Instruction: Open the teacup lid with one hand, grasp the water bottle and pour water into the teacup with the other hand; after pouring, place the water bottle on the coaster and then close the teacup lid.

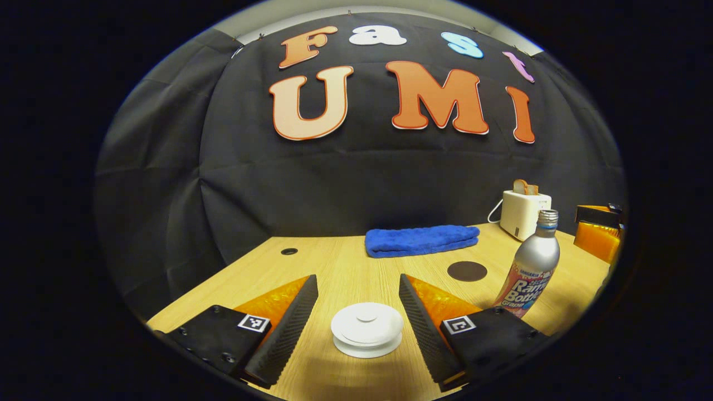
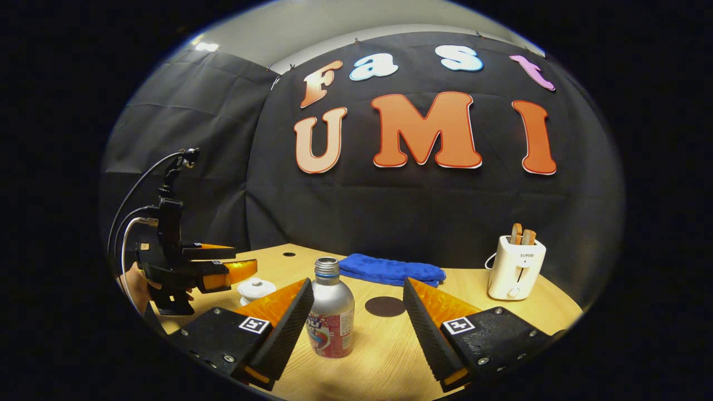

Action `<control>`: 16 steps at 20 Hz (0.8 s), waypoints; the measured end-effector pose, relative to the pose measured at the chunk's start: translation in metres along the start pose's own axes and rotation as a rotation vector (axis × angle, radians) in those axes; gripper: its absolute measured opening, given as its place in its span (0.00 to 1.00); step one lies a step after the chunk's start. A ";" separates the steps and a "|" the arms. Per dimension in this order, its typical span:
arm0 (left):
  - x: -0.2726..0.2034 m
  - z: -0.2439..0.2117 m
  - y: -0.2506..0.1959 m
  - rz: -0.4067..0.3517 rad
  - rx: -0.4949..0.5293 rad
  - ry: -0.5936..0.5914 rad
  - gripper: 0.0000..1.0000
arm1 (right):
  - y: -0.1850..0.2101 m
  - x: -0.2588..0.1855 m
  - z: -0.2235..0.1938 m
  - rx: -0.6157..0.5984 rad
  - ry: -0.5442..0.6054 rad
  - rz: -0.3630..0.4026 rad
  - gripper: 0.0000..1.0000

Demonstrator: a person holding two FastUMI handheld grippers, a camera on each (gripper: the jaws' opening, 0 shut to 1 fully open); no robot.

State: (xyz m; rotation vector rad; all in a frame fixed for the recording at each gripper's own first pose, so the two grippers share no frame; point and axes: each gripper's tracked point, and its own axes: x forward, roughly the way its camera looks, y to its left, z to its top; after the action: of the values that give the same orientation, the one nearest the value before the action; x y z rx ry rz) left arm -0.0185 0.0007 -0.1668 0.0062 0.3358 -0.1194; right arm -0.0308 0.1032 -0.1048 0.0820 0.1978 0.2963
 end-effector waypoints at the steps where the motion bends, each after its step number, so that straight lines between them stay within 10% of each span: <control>1: 0.002 -0.005 0.000 -0.007 -0.011 0.012 0.96 | 0.003 0.003 -0.005 0.001 0.016 0.004 0.97; 8: 0.025 -0.030 -0.005 -0.031 0.012 0.094 0.92 | 0.014 0.018 -0.035 -0.015 0.085 0.043 0.98; 16: 0.038 -0.046 -0.004 -0.014 0.030 0.142 0.64 | 0.024 0.025 -0.048 -0.029 0.106 0.105 0.97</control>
State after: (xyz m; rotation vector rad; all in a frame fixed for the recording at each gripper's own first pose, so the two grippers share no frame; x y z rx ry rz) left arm 0.0010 -0.0060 -0.2229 0.0422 0.4763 -0.1384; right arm -0.0238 0.1361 -0.1540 0.0479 0.2946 0.4083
